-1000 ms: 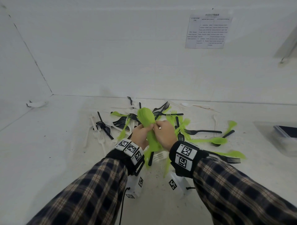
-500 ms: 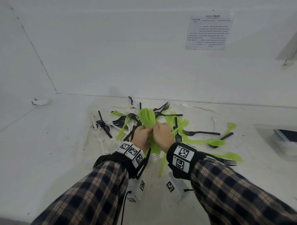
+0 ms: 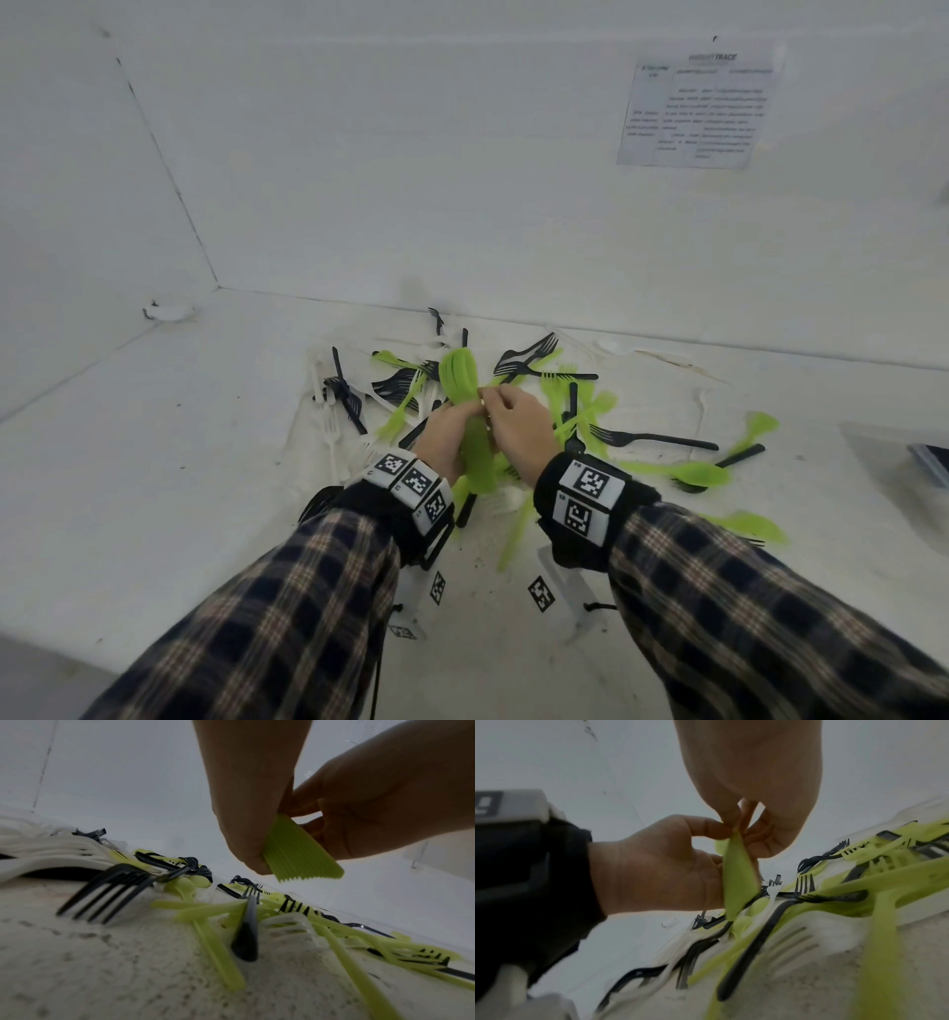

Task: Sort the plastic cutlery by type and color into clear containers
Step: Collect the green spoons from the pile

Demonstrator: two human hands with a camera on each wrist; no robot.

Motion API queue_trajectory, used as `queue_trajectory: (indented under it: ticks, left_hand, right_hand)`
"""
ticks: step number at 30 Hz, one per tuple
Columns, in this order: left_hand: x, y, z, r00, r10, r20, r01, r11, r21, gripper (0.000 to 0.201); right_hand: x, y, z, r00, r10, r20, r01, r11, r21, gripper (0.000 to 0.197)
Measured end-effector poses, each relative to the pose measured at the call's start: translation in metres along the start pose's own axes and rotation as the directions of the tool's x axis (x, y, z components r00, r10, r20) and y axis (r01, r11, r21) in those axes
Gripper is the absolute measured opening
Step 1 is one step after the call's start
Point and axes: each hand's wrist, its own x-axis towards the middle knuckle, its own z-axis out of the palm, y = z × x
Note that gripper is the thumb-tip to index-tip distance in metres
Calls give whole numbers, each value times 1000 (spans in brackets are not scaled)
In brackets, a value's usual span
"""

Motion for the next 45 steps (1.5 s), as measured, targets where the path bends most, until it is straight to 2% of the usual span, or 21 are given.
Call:
queue_trajectory:
  ticks: [2,4,5,7,9,10,13,15,20,22,24,26,28,30,32,37,41,43,45]
  left_hand:
    - [1,-2,-3,1000,5,-22,-5,1000,19,26]
    - [6,-4,-9,992,19,-126,-3,992,125,19]
    - [8,-4,-12,980,37,-194,-3,984,176,14]
    - [10,-1,-20,954,76,-289,-22,982,185,13]
    - [10,4,-30,936,121,-330,-64,982,178,20]
    - [10,6,-35,926,136,-351,-68,977,200,22]
    - [9,11,-48,897,139,-420,-30,966,256,22]
    - [12,13,-54,889,125,-441,1,962,274,23]
    - [16,16,-58,897,134,-421,51,915,400,8]
    - [20,16,-59,903,152,-401,51,890,452,17]
    - [23,18,-59,912,168,-373,45,865,500,22]
    - [25,20,-58,921,187,-342,46,820,571,24]
    - [26,22,-57,937,194,-289,37,771,636,20]
    - [28,24,-56,954,191,-229,17,733,680,18]
    - [31,25,-53,964,181,-194,25,666,746,20]
    - [43,24,-50,959,206,-194,25,620,784,25]
    - [50,24,-42,944,259,-203,20,571,820,12]
    - [55,23,-39,939,288,-188,11,521,854,20]
    - [59,23,-37,940,308,-143,-10,446,895,22]
  right_hand:
    - [-3,-2,-1,993,17,118,-26,997,71,34]
    - [-6,-5,-3,965,42,261,-73,991,113,32]
    - [-5,-4,-3,958,36,286,-61,995,80,31]
    - [1,3,-3,970,-13,242,21,999,-29,27]
    - [7,11,-7,973,-44,224,78,986,-145,33]
    - [10,15,-9,960,-38,279,106,966,-235,40]
    - [11,22,-16,873,56,484,211,852,-480,52]
    - [12,24,-18,865,85,495,227,814,-535,49]
    - [24,23,-17,900,135,413,207,703,-680,31]
    - [27,24,-14,920,119,374,219,636,-740,31]
    - [27,22,-8,929,58,367,247,639,-729,28]
    - [26,18,0,899,11,437,300,710,-636,24]
    - [22,11,14,850,70,522,305,743,-596,27]
    - [17,8,30,820,170,547,300,686,-663,41]
    - [14,8,41,822,208,530,308,620,-722,46]
    - [19,8,42,853,249,459,182,683,-707,29]
    - [24,9,30,882,323,344,-37,774,-632,39]
    - [27,11,22,896,339,285,-166,854,-492,39]
    - [30,11,15,904,374,206,-325,915,-237,33]
